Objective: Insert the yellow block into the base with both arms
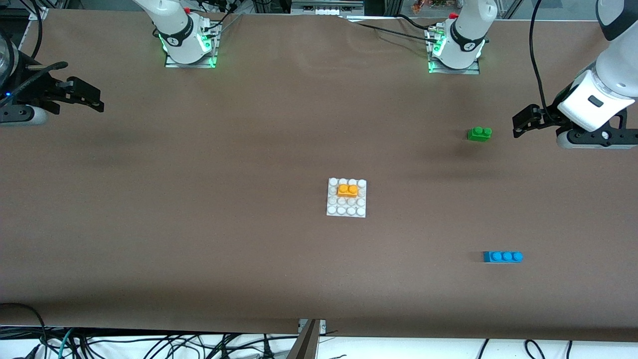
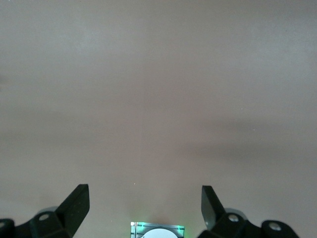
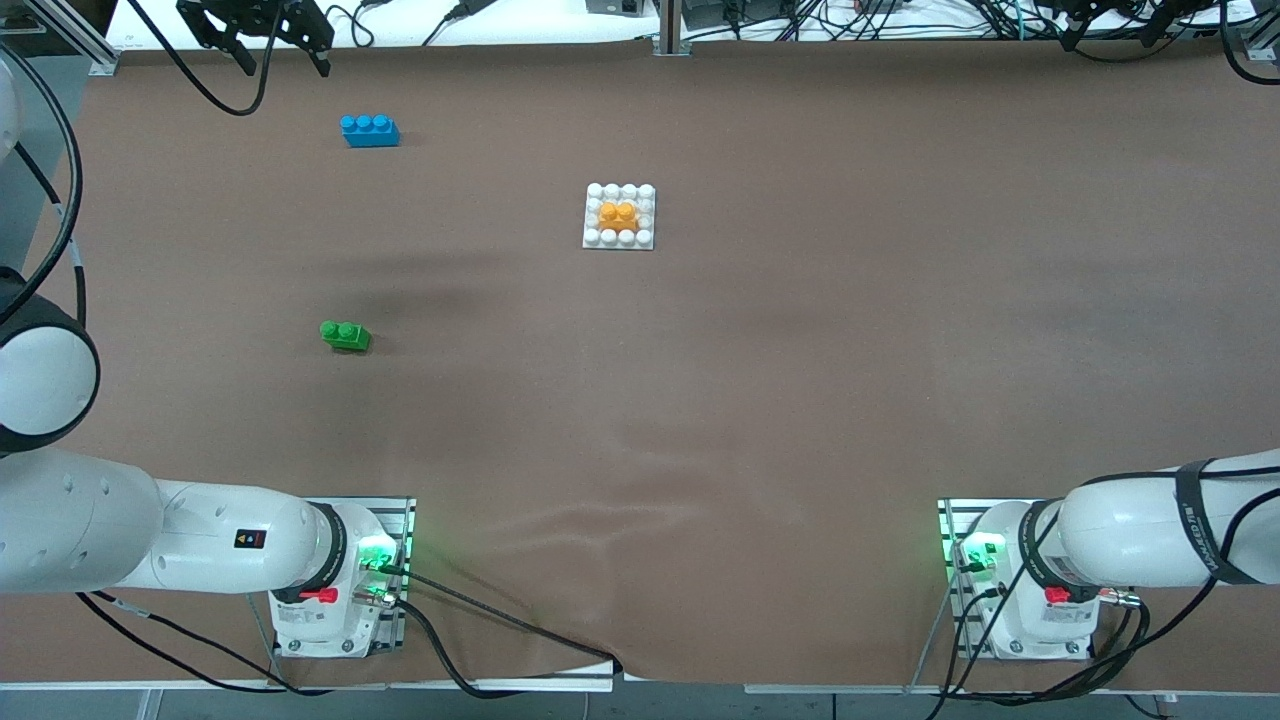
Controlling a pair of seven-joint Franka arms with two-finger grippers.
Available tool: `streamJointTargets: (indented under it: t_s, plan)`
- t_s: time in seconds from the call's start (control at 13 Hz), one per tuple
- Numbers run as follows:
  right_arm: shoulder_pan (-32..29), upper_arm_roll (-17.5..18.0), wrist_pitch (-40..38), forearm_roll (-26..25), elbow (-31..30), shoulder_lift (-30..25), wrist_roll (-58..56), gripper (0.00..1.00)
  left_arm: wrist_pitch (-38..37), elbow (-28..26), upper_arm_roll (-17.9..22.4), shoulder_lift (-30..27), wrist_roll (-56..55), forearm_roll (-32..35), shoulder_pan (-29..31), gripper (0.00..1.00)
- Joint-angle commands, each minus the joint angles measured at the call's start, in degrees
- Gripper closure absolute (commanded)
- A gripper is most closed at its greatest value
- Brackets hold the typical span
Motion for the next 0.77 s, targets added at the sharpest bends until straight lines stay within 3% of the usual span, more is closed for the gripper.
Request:
streamJointTargets:
  t_s: [0.0,0.69]
  plan:
    - [-0.4,0.4,-0.4,-0.2,1.0,0.4,0.3,0.00,0.4,-1.5,-0.2,-1.5,1.1,0.3,0.2,0.00]
    - [-0.4,0.4,-0.5,-0.2,1.0,0.4,0.3,0.00,-0.6,-1.2,-0.2,-1.4,1.2,0.1,0.2,0.00]
